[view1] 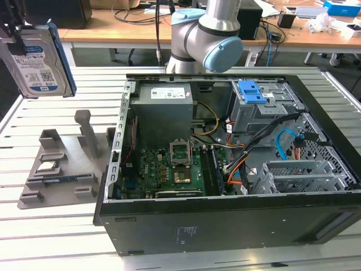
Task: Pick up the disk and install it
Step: 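Pick up the disk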
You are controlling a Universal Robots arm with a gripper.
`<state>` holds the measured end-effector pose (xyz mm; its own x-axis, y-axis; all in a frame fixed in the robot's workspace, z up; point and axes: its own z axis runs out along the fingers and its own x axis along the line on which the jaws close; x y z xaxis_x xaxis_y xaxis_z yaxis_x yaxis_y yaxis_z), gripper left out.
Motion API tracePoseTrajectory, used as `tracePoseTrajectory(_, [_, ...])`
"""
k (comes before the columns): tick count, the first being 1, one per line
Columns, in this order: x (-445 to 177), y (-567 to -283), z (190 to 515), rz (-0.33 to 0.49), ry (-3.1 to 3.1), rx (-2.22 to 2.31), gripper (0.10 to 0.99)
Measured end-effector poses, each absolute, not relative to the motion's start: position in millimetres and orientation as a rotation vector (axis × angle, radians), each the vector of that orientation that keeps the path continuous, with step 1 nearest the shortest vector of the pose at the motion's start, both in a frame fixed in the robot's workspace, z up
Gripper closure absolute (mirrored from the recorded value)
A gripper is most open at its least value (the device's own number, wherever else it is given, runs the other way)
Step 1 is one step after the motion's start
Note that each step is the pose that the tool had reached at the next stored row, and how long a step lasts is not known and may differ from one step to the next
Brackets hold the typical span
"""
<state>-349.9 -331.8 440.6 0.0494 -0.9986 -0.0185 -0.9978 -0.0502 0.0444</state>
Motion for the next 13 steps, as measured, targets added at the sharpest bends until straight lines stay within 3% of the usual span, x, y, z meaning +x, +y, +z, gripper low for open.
tracePoseTrajectory(13, [-349.9, -331.3, 474.8, -0.069, -2.152, 2.261, 0.722])
